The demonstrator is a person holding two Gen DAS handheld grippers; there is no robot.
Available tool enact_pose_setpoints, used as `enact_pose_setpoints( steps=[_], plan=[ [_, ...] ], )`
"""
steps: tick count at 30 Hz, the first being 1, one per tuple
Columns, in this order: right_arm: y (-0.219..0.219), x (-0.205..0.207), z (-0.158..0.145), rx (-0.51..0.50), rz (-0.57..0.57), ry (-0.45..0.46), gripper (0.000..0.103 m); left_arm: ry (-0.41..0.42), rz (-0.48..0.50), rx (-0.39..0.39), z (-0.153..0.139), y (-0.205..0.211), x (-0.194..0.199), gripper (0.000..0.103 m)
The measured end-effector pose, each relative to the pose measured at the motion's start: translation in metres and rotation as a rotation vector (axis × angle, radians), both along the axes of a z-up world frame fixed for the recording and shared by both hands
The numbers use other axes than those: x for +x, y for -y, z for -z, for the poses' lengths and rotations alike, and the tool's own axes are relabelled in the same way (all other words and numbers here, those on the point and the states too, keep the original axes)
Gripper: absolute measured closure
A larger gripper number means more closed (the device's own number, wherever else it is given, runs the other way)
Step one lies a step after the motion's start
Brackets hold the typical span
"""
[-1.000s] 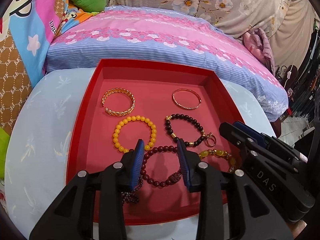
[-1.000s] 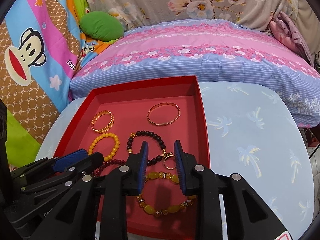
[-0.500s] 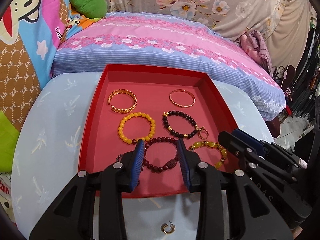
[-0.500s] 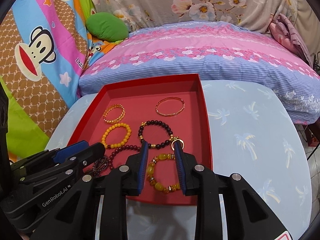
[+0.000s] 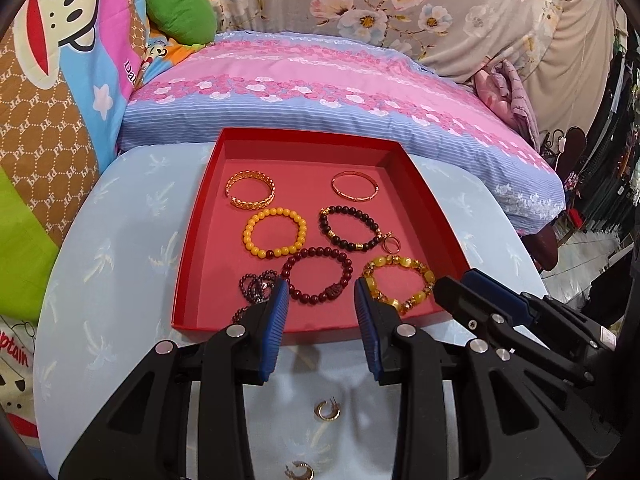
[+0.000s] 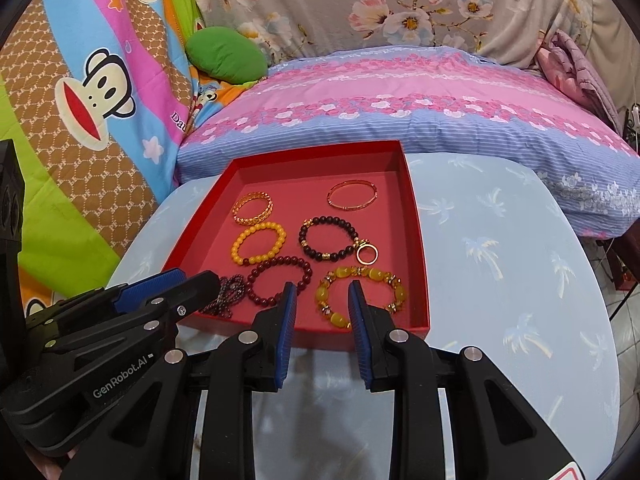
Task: Organize jewelry
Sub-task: 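Move both open tools back over the two gold hoop earrings, then grasp one gold hoop earring with the right tool while the left tool grasps the other hoop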
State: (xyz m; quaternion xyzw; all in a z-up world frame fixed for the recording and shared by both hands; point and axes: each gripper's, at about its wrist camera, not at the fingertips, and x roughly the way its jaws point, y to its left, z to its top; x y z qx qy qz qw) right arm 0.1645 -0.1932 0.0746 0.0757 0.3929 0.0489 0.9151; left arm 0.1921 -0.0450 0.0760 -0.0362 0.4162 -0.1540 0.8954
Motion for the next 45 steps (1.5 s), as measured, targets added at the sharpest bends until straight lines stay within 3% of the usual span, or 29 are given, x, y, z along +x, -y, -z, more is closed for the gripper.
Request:
enact_pose_setpoints(
  steps=[16, 27, 45],
  plan=[
    [-0.017, -0.045, 0.002, -0.007, -0.031, -0.017, 0.076, -0.014, -0.011, 0.016, 0.002, -0.015, -0.041, 0.071],
    [-0.031, -0.070, 0.024, -0.017, -0.064, -0.072, 0.076, -0.064, -0.038, 0.037, 0.025, -0.042, -0.080, 0.067],
    [-0.064, -0.061, 0.059, -0.039, -0.127, -0.139, 0.076, -0.143, -0.116, 0.083, 0.062, -0.077, -0.101, 0.066]
  ],
)
